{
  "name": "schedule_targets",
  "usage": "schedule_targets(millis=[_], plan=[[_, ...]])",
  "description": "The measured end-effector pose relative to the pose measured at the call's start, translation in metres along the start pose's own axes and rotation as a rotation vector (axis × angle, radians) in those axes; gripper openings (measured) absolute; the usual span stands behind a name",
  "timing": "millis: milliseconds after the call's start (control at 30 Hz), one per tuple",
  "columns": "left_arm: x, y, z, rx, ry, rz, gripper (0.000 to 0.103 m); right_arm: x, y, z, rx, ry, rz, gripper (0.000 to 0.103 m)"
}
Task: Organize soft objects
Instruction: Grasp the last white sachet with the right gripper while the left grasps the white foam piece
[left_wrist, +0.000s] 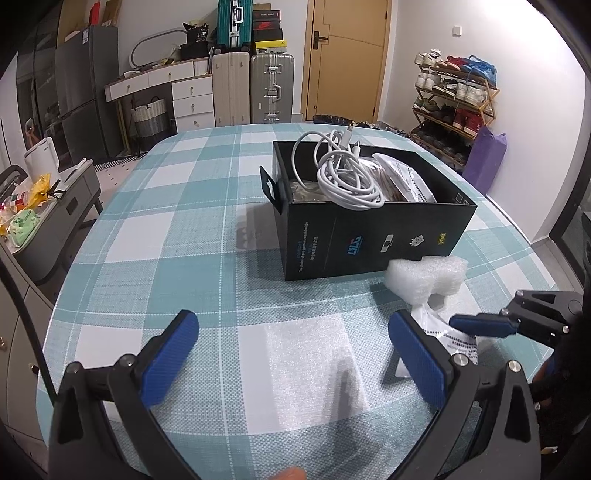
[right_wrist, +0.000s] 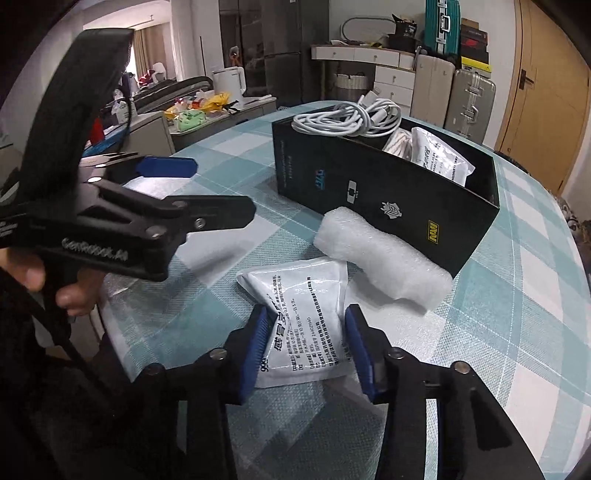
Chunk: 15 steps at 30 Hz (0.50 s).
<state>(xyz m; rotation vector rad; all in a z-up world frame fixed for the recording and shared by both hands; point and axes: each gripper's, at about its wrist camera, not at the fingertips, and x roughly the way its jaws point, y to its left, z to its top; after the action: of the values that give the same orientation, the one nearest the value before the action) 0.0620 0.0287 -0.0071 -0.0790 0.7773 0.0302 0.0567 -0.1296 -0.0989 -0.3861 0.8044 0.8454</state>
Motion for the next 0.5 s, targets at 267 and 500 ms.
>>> schedule_targets(millis=[267,500], plan=[[-0.006,-0.002,0.001,0.005,-0.012,-0.001,0.103,-0.016,0.007,-0.007,-0.035,-0.026,0.046,0.034],[-0.012,-0.002,0.004,0.001,-0.024,-0.002,0.103,-0.034,0.008,-0.011,-0.034,-0.07,0.048,0.033]])
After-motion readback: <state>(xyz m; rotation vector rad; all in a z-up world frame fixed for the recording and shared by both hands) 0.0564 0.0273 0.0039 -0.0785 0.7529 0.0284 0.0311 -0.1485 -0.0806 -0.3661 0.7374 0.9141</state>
